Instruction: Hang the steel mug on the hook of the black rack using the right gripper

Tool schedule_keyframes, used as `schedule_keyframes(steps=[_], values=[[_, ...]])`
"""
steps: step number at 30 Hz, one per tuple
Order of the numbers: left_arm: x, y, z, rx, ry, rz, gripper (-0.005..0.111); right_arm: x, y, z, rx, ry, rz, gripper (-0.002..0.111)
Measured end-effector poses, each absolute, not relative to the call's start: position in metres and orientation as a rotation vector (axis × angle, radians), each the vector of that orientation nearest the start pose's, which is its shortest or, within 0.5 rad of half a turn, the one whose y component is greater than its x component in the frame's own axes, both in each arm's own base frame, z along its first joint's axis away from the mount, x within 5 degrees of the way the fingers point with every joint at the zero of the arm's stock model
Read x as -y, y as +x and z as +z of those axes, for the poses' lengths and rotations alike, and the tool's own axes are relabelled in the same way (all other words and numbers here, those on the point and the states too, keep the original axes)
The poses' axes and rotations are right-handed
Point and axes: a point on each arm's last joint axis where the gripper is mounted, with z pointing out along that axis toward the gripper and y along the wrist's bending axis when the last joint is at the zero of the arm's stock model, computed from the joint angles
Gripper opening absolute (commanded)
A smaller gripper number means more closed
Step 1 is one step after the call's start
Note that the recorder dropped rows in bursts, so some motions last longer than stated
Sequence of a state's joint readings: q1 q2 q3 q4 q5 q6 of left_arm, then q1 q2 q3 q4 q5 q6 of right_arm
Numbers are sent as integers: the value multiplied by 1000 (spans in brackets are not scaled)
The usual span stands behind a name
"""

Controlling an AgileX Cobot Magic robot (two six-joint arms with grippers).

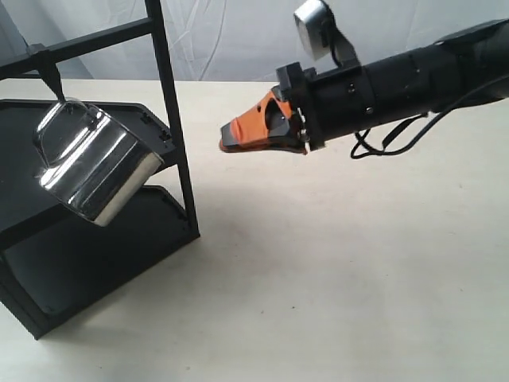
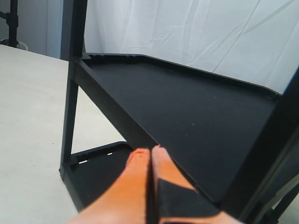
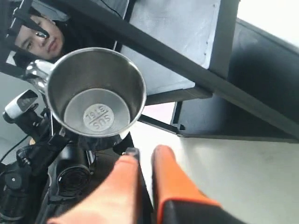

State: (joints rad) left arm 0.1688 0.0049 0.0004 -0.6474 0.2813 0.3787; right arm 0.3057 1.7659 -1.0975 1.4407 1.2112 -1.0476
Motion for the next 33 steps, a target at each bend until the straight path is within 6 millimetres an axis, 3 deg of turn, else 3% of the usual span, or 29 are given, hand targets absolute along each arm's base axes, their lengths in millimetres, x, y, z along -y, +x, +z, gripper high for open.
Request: schedule_keyframes(steps=[3,9,12,16,22,33], values=[[6,56,192,-1702,-233,-204,2,-169,289,265,-2222,-732,1512,-1],[6,56,192,-1702,-233,-204,2,-142,283,300,-2216,-721,948,-1],[6,56,192,-1702,-233,-204,2,-124,276,328,-2143,-637,704,-1],[6,56,192,-1702,-233,-204,2,-102,242,380,-1956,-575,505,-1],[6,56,192,-1702,-232,-202,2,-71,178,430,-1805,-464,353,-1],[6,56,192,-1705,-223,-190,2,-48,104,462,-1638,-380,368,-1]])
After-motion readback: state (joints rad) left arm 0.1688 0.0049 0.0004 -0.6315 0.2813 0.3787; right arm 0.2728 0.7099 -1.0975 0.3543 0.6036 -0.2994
